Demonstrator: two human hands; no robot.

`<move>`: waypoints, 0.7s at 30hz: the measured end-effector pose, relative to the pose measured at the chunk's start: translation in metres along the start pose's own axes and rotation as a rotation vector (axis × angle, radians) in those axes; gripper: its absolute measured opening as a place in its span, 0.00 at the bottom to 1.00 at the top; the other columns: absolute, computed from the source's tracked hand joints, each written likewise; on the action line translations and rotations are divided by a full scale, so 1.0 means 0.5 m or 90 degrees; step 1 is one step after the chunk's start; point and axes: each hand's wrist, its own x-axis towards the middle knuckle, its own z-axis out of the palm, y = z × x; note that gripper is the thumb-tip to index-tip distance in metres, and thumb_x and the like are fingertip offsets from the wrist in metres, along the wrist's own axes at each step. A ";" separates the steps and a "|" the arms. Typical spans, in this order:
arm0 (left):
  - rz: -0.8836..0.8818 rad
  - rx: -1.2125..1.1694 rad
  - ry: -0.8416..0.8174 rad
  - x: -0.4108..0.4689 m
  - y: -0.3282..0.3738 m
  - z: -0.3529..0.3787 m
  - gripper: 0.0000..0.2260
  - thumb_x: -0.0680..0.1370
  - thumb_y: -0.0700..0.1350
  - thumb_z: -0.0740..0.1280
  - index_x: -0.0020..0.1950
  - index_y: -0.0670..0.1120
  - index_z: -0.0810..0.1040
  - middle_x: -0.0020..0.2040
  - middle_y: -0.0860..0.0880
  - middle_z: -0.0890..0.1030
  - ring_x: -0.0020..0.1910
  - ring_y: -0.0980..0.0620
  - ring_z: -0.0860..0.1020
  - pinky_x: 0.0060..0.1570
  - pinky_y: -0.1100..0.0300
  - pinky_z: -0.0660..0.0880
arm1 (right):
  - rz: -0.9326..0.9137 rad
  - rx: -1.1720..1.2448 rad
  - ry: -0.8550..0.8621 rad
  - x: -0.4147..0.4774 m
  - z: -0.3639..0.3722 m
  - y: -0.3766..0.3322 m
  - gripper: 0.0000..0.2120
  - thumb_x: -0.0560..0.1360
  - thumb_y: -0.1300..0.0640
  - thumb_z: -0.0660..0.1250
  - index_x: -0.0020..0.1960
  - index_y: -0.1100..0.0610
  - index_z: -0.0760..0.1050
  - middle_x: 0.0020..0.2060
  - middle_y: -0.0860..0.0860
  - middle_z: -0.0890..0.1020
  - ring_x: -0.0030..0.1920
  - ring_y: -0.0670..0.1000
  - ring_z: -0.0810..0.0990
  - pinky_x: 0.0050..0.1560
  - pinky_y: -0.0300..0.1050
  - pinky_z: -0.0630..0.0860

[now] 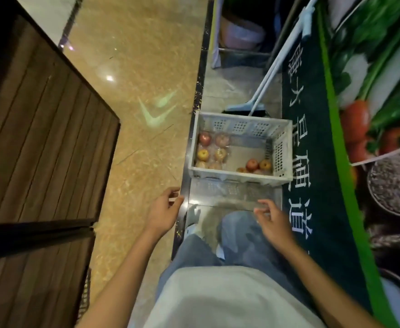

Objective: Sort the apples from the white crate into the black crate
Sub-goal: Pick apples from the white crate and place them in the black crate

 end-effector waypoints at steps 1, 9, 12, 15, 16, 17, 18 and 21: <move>0.009 0.015 -0.019 0.031 0.020 -0.002 0.15 0.80 0.46 0.62 0.66 0.44 0.73 0.58 0.47 0.79 0.45 0.54 0.77 0.42 0.63 0.69 | 0.015 0.009 0.014 0.013 -0.007 0.000 0.13 0.78 0.55 0.63 0.62 0.55 0.72 0.47 0.50 0.78 0.49 0.53 0.78 0.50 0.46 0.75; -0.012 0.066 -0.070 0.201 0.143 0.049 0.15 0.80 0.47 0.62 0.65 0.44 0.74 0.58 0.45 0.80 0.45 0.52 0.78 0.44 0.63 0.69 | 0.067 0.010 -0.001 0.180 -0.083 -0.019 0.12 0.78 0.56 0.62 0.61 0.57 0.72 0.46 0.50 0.77 0.46 0.52 0.77 0.46 0.45 0.72; -0.016 0.091 -0.084 0.275 0.192 0.096 0.14 0.79 0.47 0.63 0.64 0.45 0.74 0.57 0.45 0.81 0.49 0.50 0.80 0.43 0.63 0.69 | 0.076 -0.012 -0.031 0.281 -0.127 -0.022 0.11 0.78 0.56 0.62 0.60 0.56 0.72 0.47 0.51 0.78 0.44 0.52 0.77 0.45 0.44 0.71; -0.013 0.105 -0.108 0.373 0.222 0.167 0.15 0.79 0.48 0.63 0.64 0.44 0.74 0.58 0.46 0.80 0.52 0.48 0.79 0.49 0.59 0.74 | 0.085 -0.059 -0.054 0.405 -0.157 0.000 0.11 0.77 0.54 0.62 0.59 0.53 0.72 0.45 0.50 0.78 0.45 0.54 0.79 0.45 0.46 0.73; -0.004 0.122 -0.118 0.413 0.226 0.193 0.15 0.79 0.49 0.63 0.63 0.44 0.74 0.58 0.45 0.80 0.53 0.47 0.79 0.51 0.57 0.75 | 0.084 -0.076 -0.061 0.454 -0.162 0.011 0.11 0.77 0.53 0.62 0.59 0.53 0.72 0.46 0.50 0.78 0.46 0.54 0.79 0.46 0.47 0.74; 0.006 0.146 -0.128 0.452 0.226 0.221 0.16 0.79 0.49 0.63 0.63 0.44 0.74 0.58 0.45 0.80 0.54 0.45 0.79 0.52 0.54 0.75 | 0.083 -0.096 -0.066 0.499 -0.165 0.023 0.11 0.78 0.53 0.62 0.59 0.53 0.72 0.48 0.51 0.79 0.48 0.55 0.79 0.48 0.48 0.75; 0.010 0.172 -0.140 0.488 0.225 0.249 0.16 0.79 0.49 0.63 0.64 0.44 0.74 0.58 0.44 0.80 0.55 0.44 0.79 0.53 0.53 0.75 | 0.084 -0.118 -0.074 0.543 -0.166 0.034 0.12 0.78 0.52 0.62 0.60 0.54 0.71 0.50 0.52 0.79 0.49 0.55 0.79 0.49 0.49 0.76; 0.014 0.213 -0.188 0.599 0.207 0.337 0.17 0.79 0.49 0.63 0.66 0.44 0.72 0.61 0.42 0.79 0.58 0.42 0.78 0.54 0.54 0.73 | 0.087 -0.155 -0.079 0.672 -0.149 0.080 0.13 0.78 0.51 0.61 0.60 0.55 0.71 0.53 0.54 0.80 0.51 0.57 0.79 0.51 0.52 0.77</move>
